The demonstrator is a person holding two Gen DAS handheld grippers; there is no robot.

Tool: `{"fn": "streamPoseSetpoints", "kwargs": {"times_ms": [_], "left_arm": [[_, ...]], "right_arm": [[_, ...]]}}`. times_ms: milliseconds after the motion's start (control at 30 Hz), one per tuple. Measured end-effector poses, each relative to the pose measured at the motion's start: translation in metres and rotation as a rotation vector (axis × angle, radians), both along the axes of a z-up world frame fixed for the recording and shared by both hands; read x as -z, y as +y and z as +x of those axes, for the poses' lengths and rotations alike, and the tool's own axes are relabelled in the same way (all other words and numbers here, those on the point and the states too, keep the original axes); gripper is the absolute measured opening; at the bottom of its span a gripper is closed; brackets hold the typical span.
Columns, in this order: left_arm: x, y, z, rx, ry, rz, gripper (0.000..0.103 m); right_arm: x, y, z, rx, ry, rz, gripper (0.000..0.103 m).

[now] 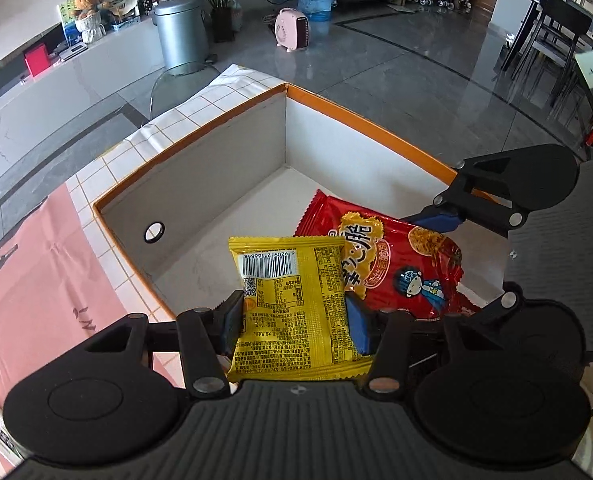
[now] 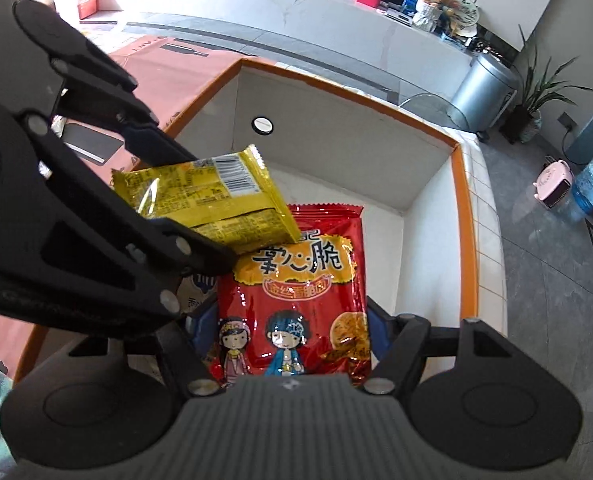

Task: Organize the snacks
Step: 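Lower the red bag and yellow pack into the orange box and open both tools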

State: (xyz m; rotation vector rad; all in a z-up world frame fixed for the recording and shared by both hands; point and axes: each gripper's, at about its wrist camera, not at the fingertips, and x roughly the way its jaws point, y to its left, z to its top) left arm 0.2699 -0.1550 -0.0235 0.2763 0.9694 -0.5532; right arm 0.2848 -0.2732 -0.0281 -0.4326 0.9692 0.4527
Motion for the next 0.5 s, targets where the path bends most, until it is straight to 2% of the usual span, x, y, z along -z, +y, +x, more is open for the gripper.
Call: {"fn": "streamPoseSetpoints", "kwargs": {"times_ms": [167, 267, 500], "left_arm": [[0.005, -0.001, 0.013, -0.021, 0.013, 0.012, 0.059], [0.010, 0.001, 0.019, -0.070, 0.012, 0.033, 0.059], [0.016, -0.011, 0.020, -0.048, -0.007, 0.100, 0.059]], "right_arm": [[0.003, -0.006, 0.013, 0.023, 0.019, -0.006, 0.069], [0.005, -0.011, 0.023, 0.060, 0.028, -0.010, 0.069], [0.010, -0.005, 0.021, 0.026, 0.003, -0.068, 0.069]]}}
